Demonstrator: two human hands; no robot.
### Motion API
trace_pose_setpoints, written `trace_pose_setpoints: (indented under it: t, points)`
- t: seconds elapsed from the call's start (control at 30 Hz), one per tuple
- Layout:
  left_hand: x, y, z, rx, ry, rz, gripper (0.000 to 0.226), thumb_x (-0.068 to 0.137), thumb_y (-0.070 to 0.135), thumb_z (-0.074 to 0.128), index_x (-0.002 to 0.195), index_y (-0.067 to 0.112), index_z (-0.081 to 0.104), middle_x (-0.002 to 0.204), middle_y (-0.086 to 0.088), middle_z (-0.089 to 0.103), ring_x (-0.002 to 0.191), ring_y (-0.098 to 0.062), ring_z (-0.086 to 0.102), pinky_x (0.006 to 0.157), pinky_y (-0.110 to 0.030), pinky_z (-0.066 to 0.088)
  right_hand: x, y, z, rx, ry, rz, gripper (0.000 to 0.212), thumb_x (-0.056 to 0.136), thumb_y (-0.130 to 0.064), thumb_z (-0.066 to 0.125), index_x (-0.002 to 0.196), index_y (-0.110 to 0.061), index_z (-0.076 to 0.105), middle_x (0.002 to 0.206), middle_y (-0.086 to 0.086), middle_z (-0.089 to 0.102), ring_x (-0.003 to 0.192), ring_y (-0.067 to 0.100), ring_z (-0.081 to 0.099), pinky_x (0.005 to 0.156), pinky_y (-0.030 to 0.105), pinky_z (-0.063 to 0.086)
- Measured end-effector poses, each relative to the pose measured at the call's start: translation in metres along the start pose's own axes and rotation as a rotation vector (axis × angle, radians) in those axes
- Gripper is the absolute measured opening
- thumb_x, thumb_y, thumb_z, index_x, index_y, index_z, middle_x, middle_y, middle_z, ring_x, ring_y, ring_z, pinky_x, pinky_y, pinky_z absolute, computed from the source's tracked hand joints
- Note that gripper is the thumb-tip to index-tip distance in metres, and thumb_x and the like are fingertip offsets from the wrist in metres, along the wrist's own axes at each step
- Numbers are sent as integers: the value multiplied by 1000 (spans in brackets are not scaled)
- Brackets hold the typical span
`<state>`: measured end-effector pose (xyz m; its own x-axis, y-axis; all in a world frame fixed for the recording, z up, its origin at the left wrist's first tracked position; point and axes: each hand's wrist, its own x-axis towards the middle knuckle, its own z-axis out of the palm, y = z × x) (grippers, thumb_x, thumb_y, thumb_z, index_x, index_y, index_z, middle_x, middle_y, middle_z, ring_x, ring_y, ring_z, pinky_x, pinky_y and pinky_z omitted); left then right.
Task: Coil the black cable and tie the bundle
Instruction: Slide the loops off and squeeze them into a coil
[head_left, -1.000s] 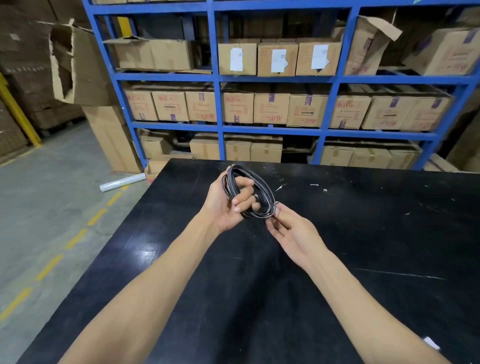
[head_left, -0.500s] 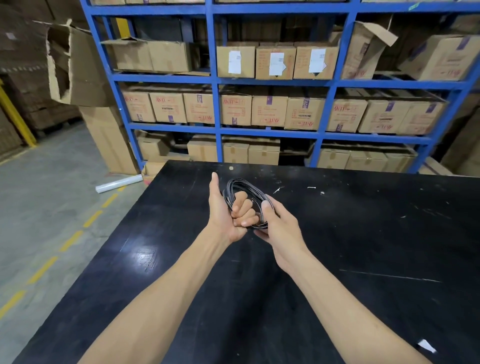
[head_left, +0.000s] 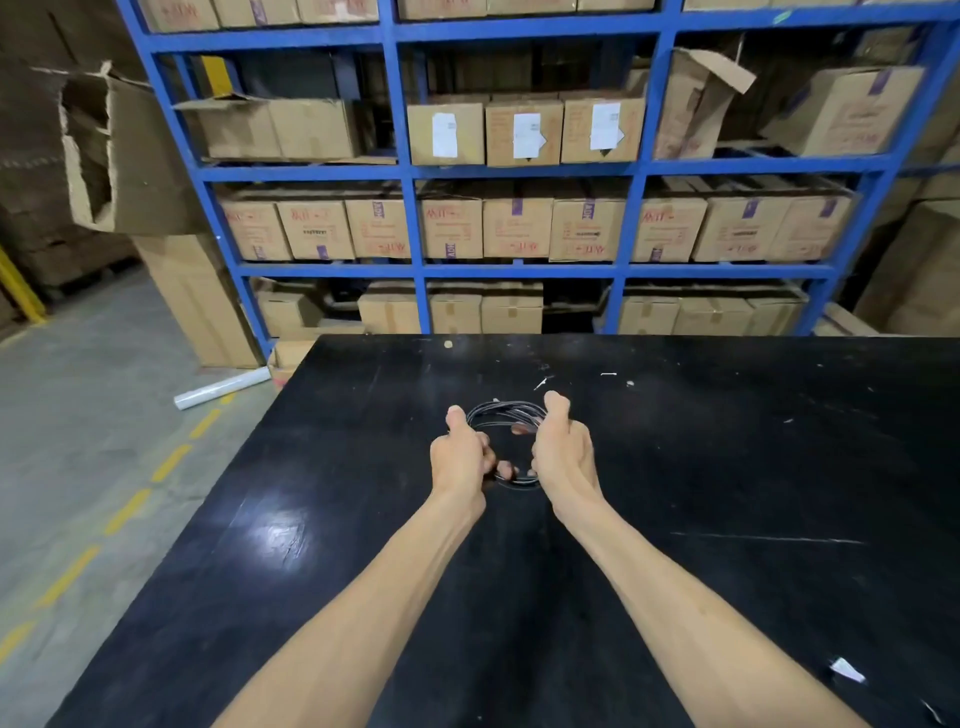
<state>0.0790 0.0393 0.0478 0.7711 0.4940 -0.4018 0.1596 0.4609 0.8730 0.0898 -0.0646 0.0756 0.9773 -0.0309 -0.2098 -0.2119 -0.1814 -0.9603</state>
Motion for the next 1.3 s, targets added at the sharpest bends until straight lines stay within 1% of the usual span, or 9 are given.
trace_pose_setpoints:
  t: [0.17,0.27,0.37,0.5,0.7,0.9,1.03,1.13,1.3]
  points:
    - [-3,-8,-4,224,-66,19,38,101,25,26,96,2,56,42,-3,49,38,-26,59,49,-30,55,9,21,-15,-345,48,-294,42,109,-22,31,110,-7,70,112,15,76,112,33,65,92,34,47]
    - [-1,-7,-7,462,-141,44,45,95,48,39,100,13,67,75,-4,69,68,-25,69,69,-36,57,11,29,-32,-327,-5,-287,39,105,-20,37,140,-19,55,92,6,72,96,19,59,81,33,42]
    - [-8,-9,-7,732,-299,364,38,91,62,46,94,32,70,90,7,74,85,-15,68,86,-40,57,12,31,-40,-376,-51,-315,40,104,-25,34,141,-25,49,87,4,69,87,15,58,80,39,43]
    - [-32,-25,-2,714,-512,690,27,104,39,44,112,38,70,95,12,74,81,-6,67,81,-32,58,10,24,-48,-374,-121,-259,71,96,-75,12,127,-26,51,100,-1,66,102,22,62,85,39,44]
    - [-38,-29,-4,816,-500,861,30,100,22,61,129,24,69,75,23,56,71,5,55,72,-8,39,16,24,-66,-379,-190,-158,99,85,-89,1,148,-28,48,121,5,66,110,21,61,97,41,42]
    - [-40,-26,5,926,-638,989,30,96,19,67,126,19,70,96,11,68,89,-5,64,82,-15,47,13,29,-74,-381,-236,-120,98,85,-89,2,143,-28,52,101,-2,67,95,18,63,102,46,49]
    - [-39,-34,16,1059,-595,1034,23,90,-5,60,105,2,76,93,-2,70,81,-17,66,73,-17,48,15,36,-83,-448,-219,-113,94,87,-87,0,141,-28,50,73,-8,56,70,9,53,70,32,42]
    - [-44,-45,29,1207,-602,1047,33,81,-14,45,95,-5,73,79,3,51,67,-21,54,59,-8,38,17,45,-92,-451,-181,-88,90,88,-86,-1,132,-26,50,75,-8,56,68,8,51,66,32,38]
    - [-48,-63,51,1224,-532,1022,17,88,-10,54,94,-6,69,94,-18,64,87,-36,62,79,-46,53,29,67,-120,-298,-157,2,46,105,-44,32,136,-15,49,81,0,65,66,14,56,65,33,47]
